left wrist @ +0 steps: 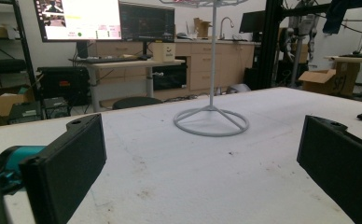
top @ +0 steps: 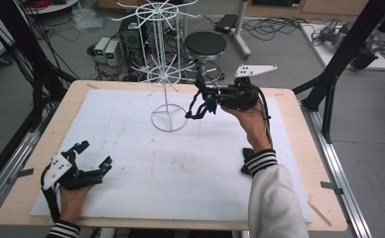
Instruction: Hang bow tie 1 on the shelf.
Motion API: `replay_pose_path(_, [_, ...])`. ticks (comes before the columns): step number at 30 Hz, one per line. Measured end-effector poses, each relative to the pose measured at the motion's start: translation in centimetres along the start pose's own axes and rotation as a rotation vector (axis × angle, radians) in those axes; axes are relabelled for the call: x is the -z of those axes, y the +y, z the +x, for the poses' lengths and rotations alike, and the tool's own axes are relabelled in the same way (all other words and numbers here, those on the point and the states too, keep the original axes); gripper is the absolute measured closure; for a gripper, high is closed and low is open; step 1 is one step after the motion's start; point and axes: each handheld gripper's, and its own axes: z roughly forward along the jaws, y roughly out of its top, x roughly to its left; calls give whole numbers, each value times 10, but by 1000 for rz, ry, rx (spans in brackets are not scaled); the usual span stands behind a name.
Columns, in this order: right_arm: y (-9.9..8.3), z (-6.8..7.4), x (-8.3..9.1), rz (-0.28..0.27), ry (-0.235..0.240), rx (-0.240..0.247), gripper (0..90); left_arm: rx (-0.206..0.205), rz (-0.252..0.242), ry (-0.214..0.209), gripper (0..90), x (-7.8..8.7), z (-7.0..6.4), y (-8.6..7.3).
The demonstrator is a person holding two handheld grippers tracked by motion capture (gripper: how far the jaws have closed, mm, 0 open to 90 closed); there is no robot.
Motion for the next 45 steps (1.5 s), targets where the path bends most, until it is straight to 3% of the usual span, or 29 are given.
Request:
replay_pose_path(25, [25, 7, -37, 3, 4, 26, 752, 1, -2, 1, 17, 0, 0, 0])
replay_pose_path(45, [38, 5, -58, 35, -91, 40, 752, 2, 0, 1, 17, 0, 0, 0])
